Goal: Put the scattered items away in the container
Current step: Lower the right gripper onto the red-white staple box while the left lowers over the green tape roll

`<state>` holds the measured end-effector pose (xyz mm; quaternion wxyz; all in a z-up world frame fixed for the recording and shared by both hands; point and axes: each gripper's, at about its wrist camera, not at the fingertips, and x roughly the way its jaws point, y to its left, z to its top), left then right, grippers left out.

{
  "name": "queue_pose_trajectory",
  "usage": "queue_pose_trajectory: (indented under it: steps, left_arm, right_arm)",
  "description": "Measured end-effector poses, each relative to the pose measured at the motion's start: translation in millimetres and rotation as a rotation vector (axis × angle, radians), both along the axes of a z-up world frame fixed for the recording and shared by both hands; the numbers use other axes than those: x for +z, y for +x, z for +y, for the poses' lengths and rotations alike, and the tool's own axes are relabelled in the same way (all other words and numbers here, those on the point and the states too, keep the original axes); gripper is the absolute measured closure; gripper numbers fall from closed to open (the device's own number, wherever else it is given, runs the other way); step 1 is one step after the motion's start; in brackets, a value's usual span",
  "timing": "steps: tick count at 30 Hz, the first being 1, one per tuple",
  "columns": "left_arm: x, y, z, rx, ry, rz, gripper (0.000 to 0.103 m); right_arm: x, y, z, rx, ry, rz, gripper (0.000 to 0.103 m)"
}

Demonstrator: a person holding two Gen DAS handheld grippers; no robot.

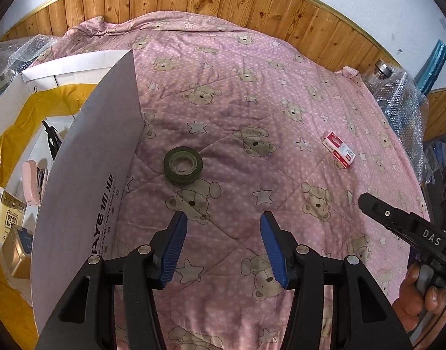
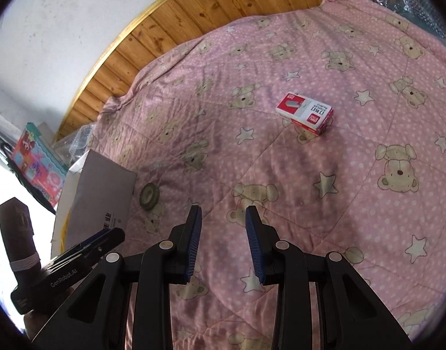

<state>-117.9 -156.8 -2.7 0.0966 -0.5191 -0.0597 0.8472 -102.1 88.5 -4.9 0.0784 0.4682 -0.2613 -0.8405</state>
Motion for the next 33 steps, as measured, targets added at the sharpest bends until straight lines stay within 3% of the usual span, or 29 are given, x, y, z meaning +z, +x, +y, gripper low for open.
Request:
queue_pose_trajectory:
  steps: [10, 17, 18, 22, 24, 33]
  left_arm:
    - [-46.3, -39.1, -10.6, 0.1, -0.056, -0.025, 0.044]
    - [-67.7, -67.9, -5.3, 0.141, -0.072, 0.005, 0.042]
    - [-67.6, -69.2, -0.4, 0.124, -0.066, 0.015, 0.041]
    - [-56.4, -60.7, 24.8, -0.053, 0.1, 0.038, 0.042]
    - [-48.1, -55.0, 27.9, -0.044, 0.088, 0.079, 0.042]
    - [-59.2, -70.1, 22.8, 0.054, 0.078, 0.053, 0.042]
  right_arm:
    - [-20.2, -27.2, 27.9, -0.022, 0.001, -0.023, 0.069]
    - [-32.2, -43.8, 47.8, -0.04, -0.016, -0.039, 0.069]
    - [-33.5, -46.1, 50.4, -0.042, -0.018, -0.041, 0.069]
    - [-34.9, -54.0, 59.4, -0.048, -0.018, -0.036, 0.069]
    - [-33.4, -57.0, 62.8, -0.047, -0.007, -0.027, 0.069]
    - [-32.2, -75.9, 82.2, -0.098, 0.082, 0.009, 0.067]
